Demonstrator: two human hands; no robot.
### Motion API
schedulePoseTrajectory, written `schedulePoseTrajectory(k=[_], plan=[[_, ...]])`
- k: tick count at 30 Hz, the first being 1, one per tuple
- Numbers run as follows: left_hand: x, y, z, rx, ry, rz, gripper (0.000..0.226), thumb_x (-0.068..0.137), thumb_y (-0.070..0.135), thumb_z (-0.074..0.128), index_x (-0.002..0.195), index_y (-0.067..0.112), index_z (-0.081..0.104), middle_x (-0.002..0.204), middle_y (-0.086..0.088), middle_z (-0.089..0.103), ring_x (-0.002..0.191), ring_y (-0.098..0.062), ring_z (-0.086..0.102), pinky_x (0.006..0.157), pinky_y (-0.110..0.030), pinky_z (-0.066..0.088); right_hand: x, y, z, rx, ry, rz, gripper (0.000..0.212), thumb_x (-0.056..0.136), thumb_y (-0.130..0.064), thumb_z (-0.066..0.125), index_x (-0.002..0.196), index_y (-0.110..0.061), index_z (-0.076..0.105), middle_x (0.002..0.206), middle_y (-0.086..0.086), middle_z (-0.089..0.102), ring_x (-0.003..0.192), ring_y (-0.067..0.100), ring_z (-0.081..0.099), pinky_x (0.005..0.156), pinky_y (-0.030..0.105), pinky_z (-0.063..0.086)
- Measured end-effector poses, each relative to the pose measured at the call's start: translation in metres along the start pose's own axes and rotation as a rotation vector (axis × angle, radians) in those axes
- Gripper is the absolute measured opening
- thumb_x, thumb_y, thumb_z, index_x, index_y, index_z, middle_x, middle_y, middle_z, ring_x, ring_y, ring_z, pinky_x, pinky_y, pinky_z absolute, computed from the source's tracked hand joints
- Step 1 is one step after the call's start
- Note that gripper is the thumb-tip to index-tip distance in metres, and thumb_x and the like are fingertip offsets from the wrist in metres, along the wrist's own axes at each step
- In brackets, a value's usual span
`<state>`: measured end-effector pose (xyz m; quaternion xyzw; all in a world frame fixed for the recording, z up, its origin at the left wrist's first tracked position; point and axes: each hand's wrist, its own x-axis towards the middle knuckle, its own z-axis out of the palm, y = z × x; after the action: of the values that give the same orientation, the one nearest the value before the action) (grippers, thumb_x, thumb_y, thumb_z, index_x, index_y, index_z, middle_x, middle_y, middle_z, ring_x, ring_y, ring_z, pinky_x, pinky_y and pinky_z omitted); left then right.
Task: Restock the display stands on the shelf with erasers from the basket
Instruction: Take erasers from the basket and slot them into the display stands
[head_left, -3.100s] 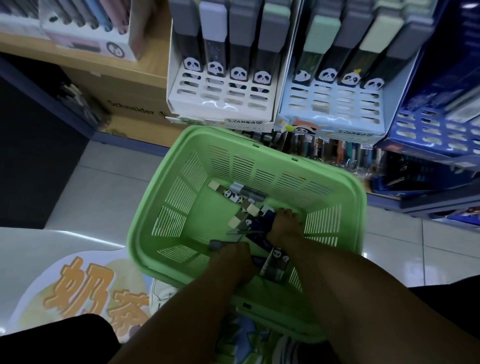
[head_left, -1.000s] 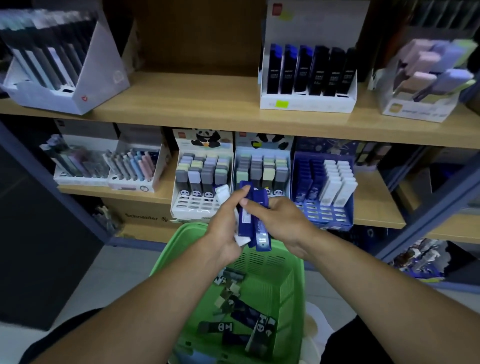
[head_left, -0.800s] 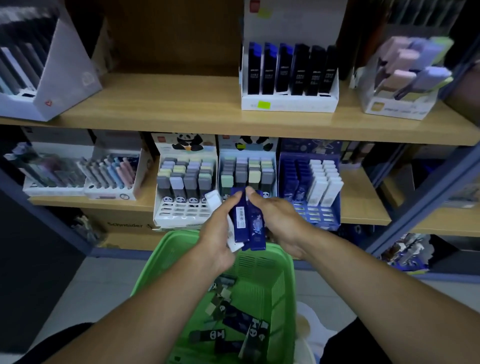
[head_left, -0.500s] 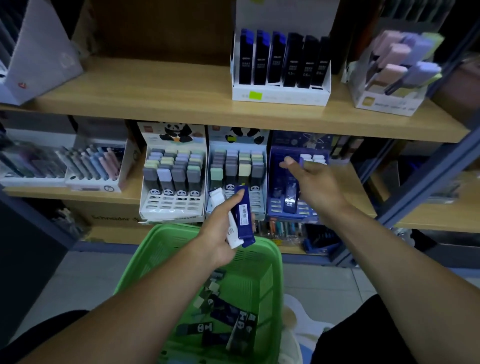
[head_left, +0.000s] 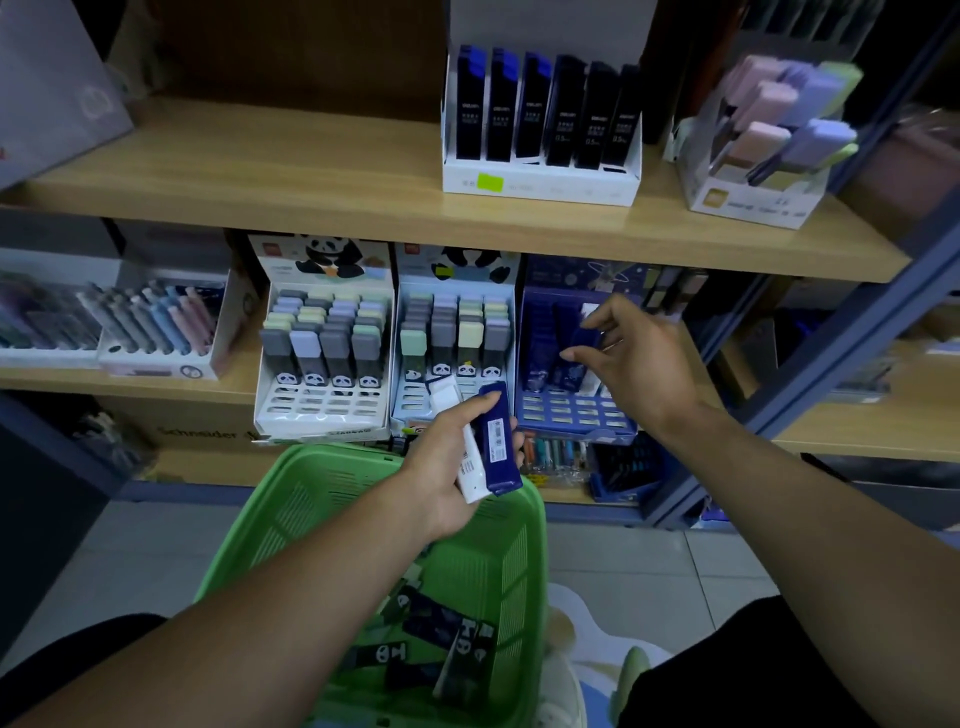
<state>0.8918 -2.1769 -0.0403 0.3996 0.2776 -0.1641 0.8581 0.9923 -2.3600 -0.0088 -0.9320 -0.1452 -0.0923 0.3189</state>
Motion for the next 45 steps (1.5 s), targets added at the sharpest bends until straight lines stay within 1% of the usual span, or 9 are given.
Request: schedulePoseTrajectory(k=[7, 12, 21, 23, 26, 31, 35, 39, 45], plan=[[0.004, -0.004, 0.005, 0.01, -0.009, -0.008, 0.022, 0.089, 0.025, 0.069, 0.099, 0.005, 0.069, 0.077, -0.009, 0.071, 0.061, -0.019, 0.066, 0.061, -0.03, 0.057, 0.003, 0.014, 0.009, 0.07, -0.012, -0.009, 0.021, 0.09, -0.028, 0.074, 0.098, -0.023, 0.055, 0.081, -0.007, 0.06, 0.073, 0.01, 0.061, 0.064, 0.031, 0.051], [0.005, -0.005, 0.007, -0.011, 0.007, -0.015, 0.022, 0.088, 0.024, 0.071, 0.1, 0.005, 0.07, 0.079, -0.01, 0.072, 0.06, -0.021, 0.067, 0.057, -0.029, 0.057, 0.004, 0.014, 0.012, 0.03, -0.06, -0.022, 0.02, 0.09, -0.027, 0.075, 0.096, -0.024, 0.056, 0.082, -0.012, 0.061, 0.074, 0.0, 0.06, 0.058, 0.012, 0.043], [0.004, -0.004, 0.007, 0.003, 0.005, -0.01, 0.026, 0.088, 0.025, 0.071, 0.105, 0.006, 0.07, 0.079, -0.01, 0.073, 0.061, -0.021, 0.067, 0.059, -0.03, 0.056, 0.003, 0.012, -0.004, 0.032, -0.125, -0.064, 0.012, 0.089, -0.025, 0.076, 0.094, -0.018, 0.068, 0.087, -0.006, 0.071, 0.081, -0.002, 0.064, 0.063, 0.006, 0.046], [0.004, -0.004, 0.006, 0.001, 0.008, -0.01, 0.025, 0.088, 0.025, 0.07, 0.104, 0.006, 0.07, 0.079, -0.011, 0.073, 0.061, -0.021, 0.067, 0.061, -0.031, 0.056, 0.003, 0.015, -0.008, 0.033, -0.124, -0.07, 0.01, 0.088, -0.024, 0.076, 0.093, -0.017, 0.069, 0.088, -0.008, 0.072, 0.081, -0.003, 0.065, 0.069, 0.01, 0.05], [0.005, -0.005, 0.006, -0.002, 0.012, -0.009, 0.024, 0.088, 0.025, 0.071, 0.101, 0.006, 0.07, 0.079, -0.011, 0.073, 0.061, -0.021, 0.067, 0.063, -0.032, 0.056, 0.003, 0.018, -0.012, 0.045, -0.137, -0.065, 0.009, 0.088, -0.022, 0.076, 0.09, -0.017, 0.069, 0.088, -0.007, 0.071, 0.081, 0.002, 0.066, 0.075, 0.028, 0.056], [0.004, -0.005, 0.007, 0.006, 0.012, -0.004, 0.024, 0.088, 0.026, 0.071, 0.102, 0.007, 0.07, 0.078, -0.01, 0.073, 0.062, -0.022, 0.067, 0.065, -0.033, 0.056, 0.001, 0.021, -0.015, 0.027, -0.172, -0.058, 0.013, 0.087, -0.024, 0.077, 0.089, -0.017, 0.068, 0.082, -0.012, 0.067, 0.075, 0.015, 0.067, 0.073, 0.044, 0.056], [0.005, -0.003, 0.007, 0.015, 0.011, 0.007, 0.026, 0.089, 0.027, 0.07, 0.105, 0.007, 0.07, 0.079, -0.01, 0.072, 0.063, -0.021, 0.067, 0.065, -0.033, 0.056, 0.001, 0.026, -0.013, -0.009, -0.109, -0.065, 0.008, 0.088, -0.028, 0.076, 0.091, -0.021, 0.071, 0.091, -0.009, 0.072, 0.08, 0.013, 0.068, 0.075, 0.044, 0.057], [0.005, -0.004, 0.007, 0.021, 0.014, 0.004, 0.024, 0.089, 0.027, 0.07, 0.102, 0.007, 0.07, 0.077, -0.009, 0.072, 0.062, -0.021, 0.066, 0.064, -0.032, 0.056, 0.004, 0.026, -0.008, -0.122, -0.015, -0.079, 0.017, 0.095, -0.033, 0.068, 0.109, -0.026, 0.075, 0.111, -0.002, 0.073, 0.092, 0.017, 0.068, 0.079, 0.044, 0.057], [0.005, -0.005, 0.006, 0.03, 0.011, 0.005, 0.021, 0.091, 0.027, 0.067, 0.096, 0.007, 0.07, 0.076, -0.009, 0.071, 0.061, -0.02, 0.066, 0.063, -0.031, 0.055, 0.005, 0.018, -0.006, -0.146, 0.028, -0.094, 0.017, 0.096, -0.03, 0.066, 0.11, -0.026, 0.075, 0.11, -0.005, 0.074, 0.093, 0.015, 0.068, 0.08, 0.04, 0.056]])
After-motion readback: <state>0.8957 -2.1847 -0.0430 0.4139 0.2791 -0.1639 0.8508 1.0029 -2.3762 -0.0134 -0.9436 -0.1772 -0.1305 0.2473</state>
